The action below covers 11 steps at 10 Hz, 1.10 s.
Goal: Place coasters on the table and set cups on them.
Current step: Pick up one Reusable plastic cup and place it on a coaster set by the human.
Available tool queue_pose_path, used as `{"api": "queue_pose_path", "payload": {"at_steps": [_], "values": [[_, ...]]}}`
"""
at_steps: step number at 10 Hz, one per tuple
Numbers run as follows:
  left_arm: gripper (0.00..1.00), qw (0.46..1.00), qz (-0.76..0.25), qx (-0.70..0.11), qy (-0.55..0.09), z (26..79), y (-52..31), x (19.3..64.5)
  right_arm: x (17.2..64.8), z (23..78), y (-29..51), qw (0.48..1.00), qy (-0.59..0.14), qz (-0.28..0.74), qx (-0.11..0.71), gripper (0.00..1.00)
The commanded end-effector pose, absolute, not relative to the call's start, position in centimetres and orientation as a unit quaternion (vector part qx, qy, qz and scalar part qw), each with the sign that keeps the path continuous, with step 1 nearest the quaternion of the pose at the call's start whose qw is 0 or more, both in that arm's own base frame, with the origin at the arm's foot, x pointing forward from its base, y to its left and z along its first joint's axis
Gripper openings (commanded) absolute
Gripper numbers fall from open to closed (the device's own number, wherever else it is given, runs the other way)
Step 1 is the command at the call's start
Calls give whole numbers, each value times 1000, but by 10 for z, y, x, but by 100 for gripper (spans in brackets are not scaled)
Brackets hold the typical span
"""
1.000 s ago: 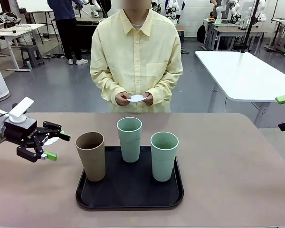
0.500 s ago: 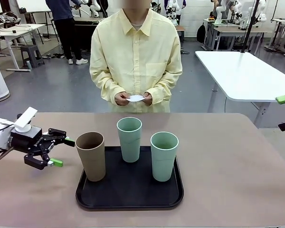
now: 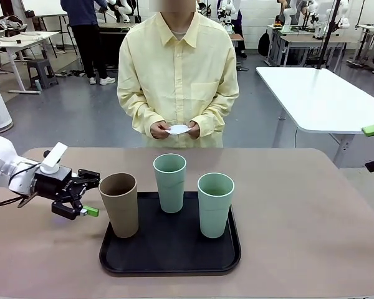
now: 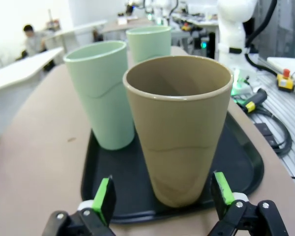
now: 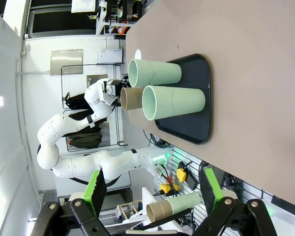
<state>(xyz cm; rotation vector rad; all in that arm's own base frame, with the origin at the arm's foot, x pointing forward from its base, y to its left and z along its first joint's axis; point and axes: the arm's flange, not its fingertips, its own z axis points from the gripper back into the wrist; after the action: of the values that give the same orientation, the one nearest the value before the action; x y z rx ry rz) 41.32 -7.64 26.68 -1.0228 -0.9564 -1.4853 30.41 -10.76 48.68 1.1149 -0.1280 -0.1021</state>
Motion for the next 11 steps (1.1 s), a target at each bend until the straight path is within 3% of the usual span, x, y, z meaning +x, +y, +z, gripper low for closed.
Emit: {"api": "queue_pose_path", "payload": {"at_steps": [1, 11], "values": [[100, 515, -624, -420, -410, 262, -91, 416, 308, 487, -106, 836, -70, -42, 543, 100], [100, 489, -637, -450, -391, 249, -131, 407, 308, 487, -106, 836, -70, -42, 543, 100]]}}
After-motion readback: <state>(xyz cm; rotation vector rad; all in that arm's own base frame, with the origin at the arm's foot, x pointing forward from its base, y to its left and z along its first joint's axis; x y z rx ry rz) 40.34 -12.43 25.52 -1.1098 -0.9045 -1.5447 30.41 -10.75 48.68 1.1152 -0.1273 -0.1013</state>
